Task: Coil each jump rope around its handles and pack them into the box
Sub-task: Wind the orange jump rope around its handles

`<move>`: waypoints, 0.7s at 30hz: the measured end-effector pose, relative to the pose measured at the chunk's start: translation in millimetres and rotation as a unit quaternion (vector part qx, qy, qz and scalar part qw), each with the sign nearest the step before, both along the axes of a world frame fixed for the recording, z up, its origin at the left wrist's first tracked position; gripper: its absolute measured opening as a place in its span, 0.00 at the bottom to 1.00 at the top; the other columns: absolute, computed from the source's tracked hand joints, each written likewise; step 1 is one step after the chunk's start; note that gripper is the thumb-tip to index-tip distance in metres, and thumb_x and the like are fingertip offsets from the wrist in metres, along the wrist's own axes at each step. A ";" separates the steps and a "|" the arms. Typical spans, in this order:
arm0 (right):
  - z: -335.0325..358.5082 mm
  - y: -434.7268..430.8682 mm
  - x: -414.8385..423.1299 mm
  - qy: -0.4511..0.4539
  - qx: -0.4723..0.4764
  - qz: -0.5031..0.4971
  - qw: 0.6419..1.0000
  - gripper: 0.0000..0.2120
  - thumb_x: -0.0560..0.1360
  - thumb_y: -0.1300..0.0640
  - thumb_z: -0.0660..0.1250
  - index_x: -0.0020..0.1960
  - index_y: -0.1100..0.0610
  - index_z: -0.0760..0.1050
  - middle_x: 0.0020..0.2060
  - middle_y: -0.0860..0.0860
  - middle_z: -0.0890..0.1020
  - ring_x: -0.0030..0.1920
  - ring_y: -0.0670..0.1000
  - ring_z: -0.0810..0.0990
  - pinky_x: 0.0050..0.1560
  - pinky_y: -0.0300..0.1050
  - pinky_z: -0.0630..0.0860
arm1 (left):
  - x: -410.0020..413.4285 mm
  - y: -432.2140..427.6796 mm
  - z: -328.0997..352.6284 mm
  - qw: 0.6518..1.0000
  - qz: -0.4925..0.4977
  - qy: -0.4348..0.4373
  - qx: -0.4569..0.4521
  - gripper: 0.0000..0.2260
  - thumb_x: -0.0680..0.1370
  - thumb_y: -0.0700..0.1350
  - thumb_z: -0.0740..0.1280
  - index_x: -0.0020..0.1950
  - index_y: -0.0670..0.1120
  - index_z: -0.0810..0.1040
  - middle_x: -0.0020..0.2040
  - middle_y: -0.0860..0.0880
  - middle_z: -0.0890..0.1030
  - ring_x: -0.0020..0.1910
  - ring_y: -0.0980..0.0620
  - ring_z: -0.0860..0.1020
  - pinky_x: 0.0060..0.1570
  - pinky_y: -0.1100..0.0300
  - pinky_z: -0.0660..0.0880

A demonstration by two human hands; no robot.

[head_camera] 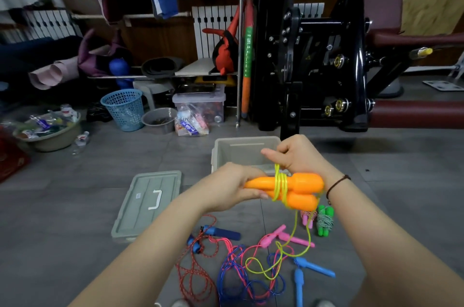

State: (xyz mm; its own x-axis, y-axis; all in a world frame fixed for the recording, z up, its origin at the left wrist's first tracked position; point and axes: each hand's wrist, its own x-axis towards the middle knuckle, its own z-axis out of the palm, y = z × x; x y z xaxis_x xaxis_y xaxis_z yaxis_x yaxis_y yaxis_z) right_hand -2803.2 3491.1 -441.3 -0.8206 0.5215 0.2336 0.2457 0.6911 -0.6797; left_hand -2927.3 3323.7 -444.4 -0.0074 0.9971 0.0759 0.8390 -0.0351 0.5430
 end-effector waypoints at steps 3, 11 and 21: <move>3.8 0.0 -11.5 0.086 -0.236 0.164 0.954 0.16 0.76 0.51 0.67 0.32 0.58 0.76 0.28 0.53 0.77 0.31 0.49 0.76 0.36 0.37 0.73 | 11.2 -4.1 13.2 0.977 0.054 -0.184 0.088 0.04 0.76 0.46 0.69 0.46 0.46 0.80 0.38 0.54 0.81 0.37 0.59 0.76 0.42 0.63 0.72; -2.1 -16.0 -26.2 0.070 -0.120 -0.020 0.990 0.20 0.77 0.42 0.60 0.32 0.52 0.76 0.19 0.48 0.72 0.22 0.47 0.69 0.30 0.45 0.70 | -38.8 8.0 9.9 0.854 0.401 -0.259 0.209 0.14 0.77 0.50 0.67 0.32 0.48 0.77 0.26 0.54 0.74 0.31 0.51 0.70 0.33 0.58 0.64; 16.3 -17.5 -8.2 0.032 -0.117 0.013 0.993 0.20 0.73 0.44 0.69 0.31 0.59 0.77 0.20 0.52 0.74 0.20 0.47 0.69 0.23 0.36 0.68 | -52.4 6.9 -17.1 0.921 0.375 0.092 -0.056 0.10 0.78 0.54 0.65 0.53 0.49 0.77 0.49 0.42 0.80 0.52 0.39 0.78 0.44 0.54 0.70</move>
